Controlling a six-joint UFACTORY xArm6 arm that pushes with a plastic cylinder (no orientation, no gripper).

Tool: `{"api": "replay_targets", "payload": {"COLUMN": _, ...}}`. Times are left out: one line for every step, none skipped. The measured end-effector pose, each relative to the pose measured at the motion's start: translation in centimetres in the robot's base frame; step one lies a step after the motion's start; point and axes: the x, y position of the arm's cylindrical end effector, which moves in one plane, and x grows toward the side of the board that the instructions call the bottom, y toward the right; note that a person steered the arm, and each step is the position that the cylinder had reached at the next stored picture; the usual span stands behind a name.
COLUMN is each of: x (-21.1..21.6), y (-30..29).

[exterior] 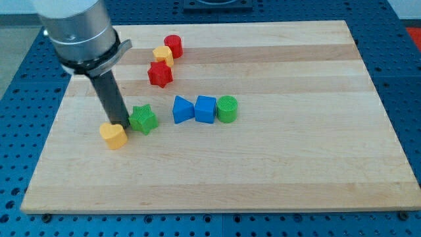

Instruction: Move the green star into the blue triangle

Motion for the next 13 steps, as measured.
{"api": "replay_targets", "payload": {"x": 1.8, "y": -0.9}}
{"api": "replay_targets", "payload": {"x": 1.8, "y": 1.0}}
{"api": "replay_targets", "payload": {"x": 0.8, "y": 2.2}}
{"api": "replay_targets", "payload": {"x": -0.3, "y": 2.7}}
{"api": "replay_targets", "payload": {"x": -0.5, "y": 3.7}}
{"api": "replay_targets", "payload": {"x": -1.0, "y": 5.3}}
{"api": "replay_targets", "payload": {"x": -1.0, "y": 6.5}}
{"api": "replay_targets", "payload": {"x": -1.0, "y": 5.3}}
{"api": "replay_targets", "payload": {"x": -1.2, "y": 0.9}}
{"api": "replay_targets", "payload": {"x": -4.3, "y": -1.1}}
{"api": "replay_targets", "payload": {"x": -6.7, "y": -0.7}}
{"api": "replay_targets", "payload": {"x": -6.2, "y": 1.8}}
{"api": "replay_targets", "payload": {"x": -5.3, "y": 4.1}}
